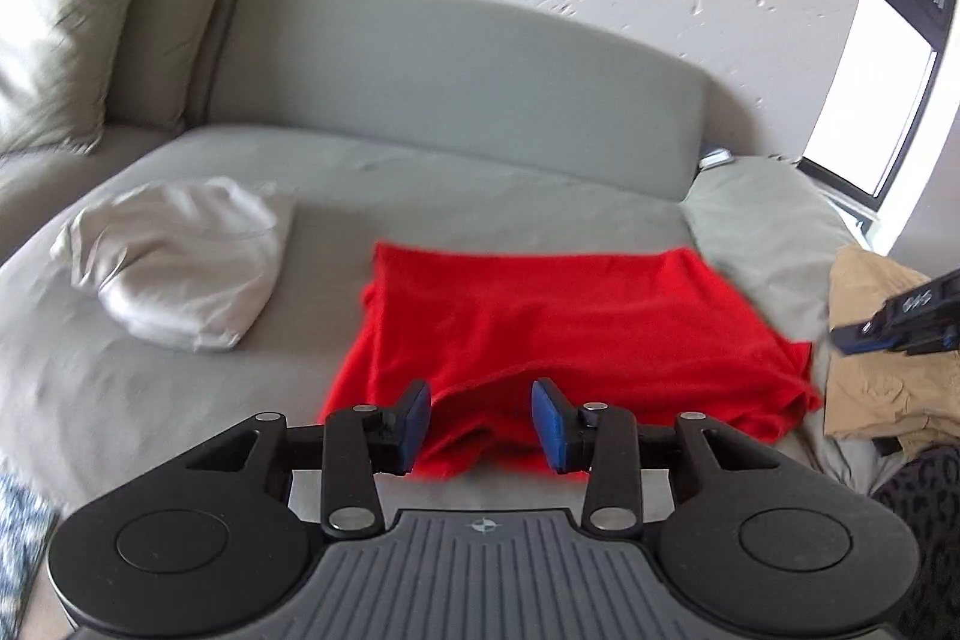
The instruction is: Fold clothes
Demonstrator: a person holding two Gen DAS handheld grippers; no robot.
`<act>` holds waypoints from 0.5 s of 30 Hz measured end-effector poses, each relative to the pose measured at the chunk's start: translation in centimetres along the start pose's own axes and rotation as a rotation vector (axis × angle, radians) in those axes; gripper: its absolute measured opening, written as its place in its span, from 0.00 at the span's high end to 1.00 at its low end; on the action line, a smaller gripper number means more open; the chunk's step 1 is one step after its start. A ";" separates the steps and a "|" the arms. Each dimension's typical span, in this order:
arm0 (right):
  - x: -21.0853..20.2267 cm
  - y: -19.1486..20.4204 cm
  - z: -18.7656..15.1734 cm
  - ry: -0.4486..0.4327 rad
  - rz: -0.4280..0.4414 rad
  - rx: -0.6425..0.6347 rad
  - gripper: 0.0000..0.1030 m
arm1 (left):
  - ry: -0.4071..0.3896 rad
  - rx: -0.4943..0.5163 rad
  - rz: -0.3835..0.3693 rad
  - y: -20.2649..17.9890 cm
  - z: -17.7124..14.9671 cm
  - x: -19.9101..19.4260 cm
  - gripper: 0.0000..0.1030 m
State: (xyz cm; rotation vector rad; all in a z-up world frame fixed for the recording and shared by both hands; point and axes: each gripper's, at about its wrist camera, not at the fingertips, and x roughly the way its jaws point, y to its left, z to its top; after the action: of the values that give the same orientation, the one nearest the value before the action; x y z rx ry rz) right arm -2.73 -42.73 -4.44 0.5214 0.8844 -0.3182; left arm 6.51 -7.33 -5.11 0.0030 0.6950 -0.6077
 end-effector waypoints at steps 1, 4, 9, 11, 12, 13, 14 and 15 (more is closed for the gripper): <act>1.0 0.4 -0.1 0.003 -0.001 0.008 0.89 | 0.004 -0.003 -0.006 -0.2 0.5 1.2 0.62; 4.2 0.6 -0.2 0.023 0.029 0.105 0.89 | 0.046 -0.025 0.002 -0.6 1.8 5.5 0.63; 7.9 0.7 -0.1 0.032 -0.026 0.070 0.80 | 0.158 0.045 -0.026 -1.7 1.4 9.0 0.72; 8.6 0.1 -0.6 0.176 -0.012 0.072 0.80 | 0.232 0.096 -0.056 -2.1 0.5 8.2 0.79; 8.3 -0.2 -0.8 0.229 0.004 0.062 0.81 | 0.264 0.122 -0.072 -2.2 -0.2 7.1 0.79; 7.1 -0.3 -1.0 0.264 0.024 0.029 0.80 | 0.296 0.149 -0.088 -2.3 -0.8 6.1 0.77; 5.7 -0.4 -1.2 0.275 0.030 -0.006 0.79 | 0.308 0.162 -0.103 -2.2 -1.3 5.0 0.76; 4.2 -0.6 -1.3 0.261 0.027 -0.033 0.77 | 0.292 0.150 -0.111 -1.9 -1.5 3.9 0.70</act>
State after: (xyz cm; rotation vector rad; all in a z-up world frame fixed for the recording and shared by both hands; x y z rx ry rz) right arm -1.37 -42.69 -8.67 0.5511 1.1322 -0.2129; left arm 6.99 -10.62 -8.20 0.1962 0.9350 -0.7740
